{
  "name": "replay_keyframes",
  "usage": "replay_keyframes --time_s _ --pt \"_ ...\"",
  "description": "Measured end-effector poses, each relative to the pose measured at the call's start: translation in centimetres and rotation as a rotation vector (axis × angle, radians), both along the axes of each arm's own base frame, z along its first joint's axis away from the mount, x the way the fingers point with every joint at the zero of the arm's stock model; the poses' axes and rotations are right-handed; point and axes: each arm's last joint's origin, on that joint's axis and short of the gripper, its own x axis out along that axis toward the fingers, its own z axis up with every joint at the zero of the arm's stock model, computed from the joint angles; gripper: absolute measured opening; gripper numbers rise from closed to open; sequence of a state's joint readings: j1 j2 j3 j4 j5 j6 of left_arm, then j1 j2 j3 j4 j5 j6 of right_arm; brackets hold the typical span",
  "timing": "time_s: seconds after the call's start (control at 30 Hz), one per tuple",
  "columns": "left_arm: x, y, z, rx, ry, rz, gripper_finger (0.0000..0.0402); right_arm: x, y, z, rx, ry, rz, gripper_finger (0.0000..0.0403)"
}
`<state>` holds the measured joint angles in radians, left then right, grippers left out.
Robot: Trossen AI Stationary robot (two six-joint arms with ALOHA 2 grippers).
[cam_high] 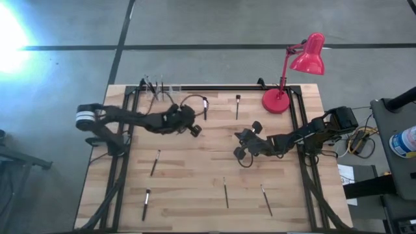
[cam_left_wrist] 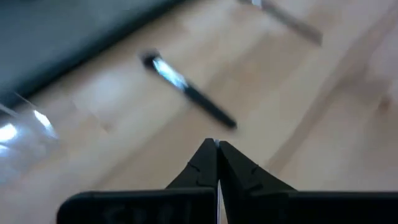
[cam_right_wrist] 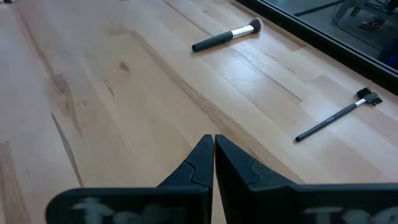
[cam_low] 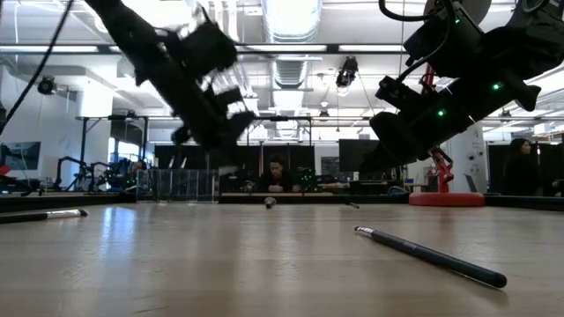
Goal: Pick & Place Makeup Brushes
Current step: Put the eyeshadow brush into the transparent organizer
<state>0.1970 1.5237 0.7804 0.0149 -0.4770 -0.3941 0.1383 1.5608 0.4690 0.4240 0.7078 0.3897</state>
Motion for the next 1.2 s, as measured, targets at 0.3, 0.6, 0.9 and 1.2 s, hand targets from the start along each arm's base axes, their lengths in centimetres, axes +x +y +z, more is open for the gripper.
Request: replay_keyframes --time_s 0.3,0.6,0.9,1.2 --pt "-4.8 -0.6 4.7 0.197 -0.264 0.137 0.0001 0.0 0.0 0.0 0.000 0.000 0.000 0.0008" --pt "-9.7 0.8 4.3 0.429 -0.588 0.240 0.0000 0.1 0.0 0.1 -0.001 -0.015 0.001 0.0008" --pt "-11.7 4.3 4.5 0.561 -0.541 0.362 0.0000 0.2 0.0 0.3 -0.036 -0.012 0.024 0.0008" --pt "-12.2 7.4 4.3 0.569 -0.492 0.417 0.0000 0.5 0.0 0.7 -0.064 -0.030 0.045 0.0008"
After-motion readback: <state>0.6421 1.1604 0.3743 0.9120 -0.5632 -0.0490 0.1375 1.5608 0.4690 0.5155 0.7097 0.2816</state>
